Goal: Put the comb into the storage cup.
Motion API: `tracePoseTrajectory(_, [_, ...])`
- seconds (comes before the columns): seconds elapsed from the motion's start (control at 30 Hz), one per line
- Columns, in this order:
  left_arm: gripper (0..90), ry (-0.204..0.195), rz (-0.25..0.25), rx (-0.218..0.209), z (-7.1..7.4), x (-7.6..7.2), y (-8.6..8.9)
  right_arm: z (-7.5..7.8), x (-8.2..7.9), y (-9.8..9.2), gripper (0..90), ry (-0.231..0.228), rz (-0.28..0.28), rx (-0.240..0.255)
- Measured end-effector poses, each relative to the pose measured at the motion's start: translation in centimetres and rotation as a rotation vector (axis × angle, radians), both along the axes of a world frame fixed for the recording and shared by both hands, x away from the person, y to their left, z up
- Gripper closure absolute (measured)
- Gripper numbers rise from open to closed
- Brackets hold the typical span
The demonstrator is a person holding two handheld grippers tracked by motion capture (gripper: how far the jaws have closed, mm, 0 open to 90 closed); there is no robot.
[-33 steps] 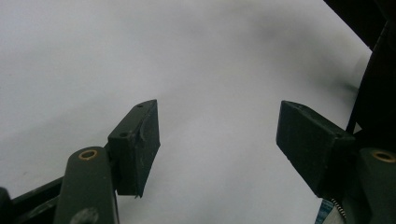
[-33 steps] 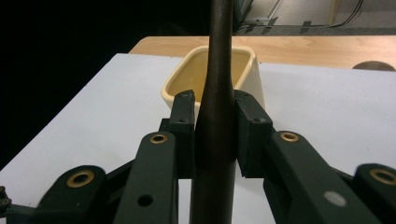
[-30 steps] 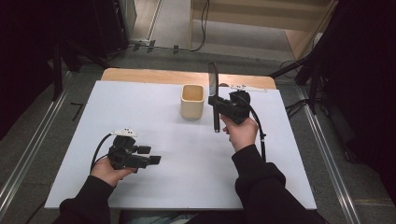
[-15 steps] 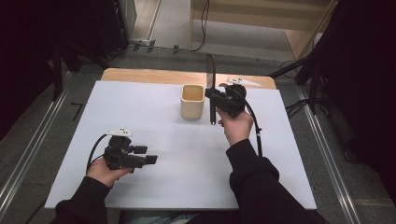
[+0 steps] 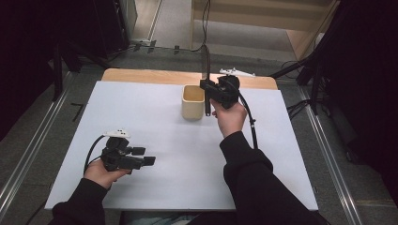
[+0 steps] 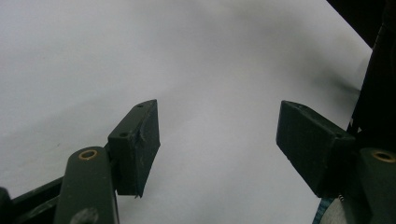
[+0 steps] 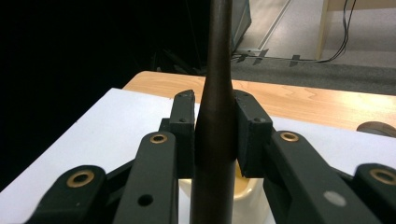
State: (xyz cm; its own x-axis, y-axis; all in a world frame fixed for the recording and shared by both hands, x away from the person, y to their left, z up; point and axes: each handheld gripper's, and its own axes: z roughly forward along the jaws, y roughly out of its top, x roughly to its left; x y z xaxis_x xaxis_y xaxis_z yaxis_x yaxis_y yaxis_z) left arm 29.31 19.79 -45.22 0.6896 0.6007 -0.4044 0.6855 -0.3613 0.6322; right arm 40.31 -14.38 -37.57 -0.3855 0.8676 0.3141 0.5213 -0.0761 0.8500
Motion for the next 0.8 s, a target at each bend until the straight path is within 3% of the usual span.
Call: tracePoseTrajectory(0.8, [30.5, 0.008, -0.004, -0.006, -0.1, 0.1, 0.3, 0.7, 4.8, 1.4, 70.0, -0.006, -0.043, -0.016])
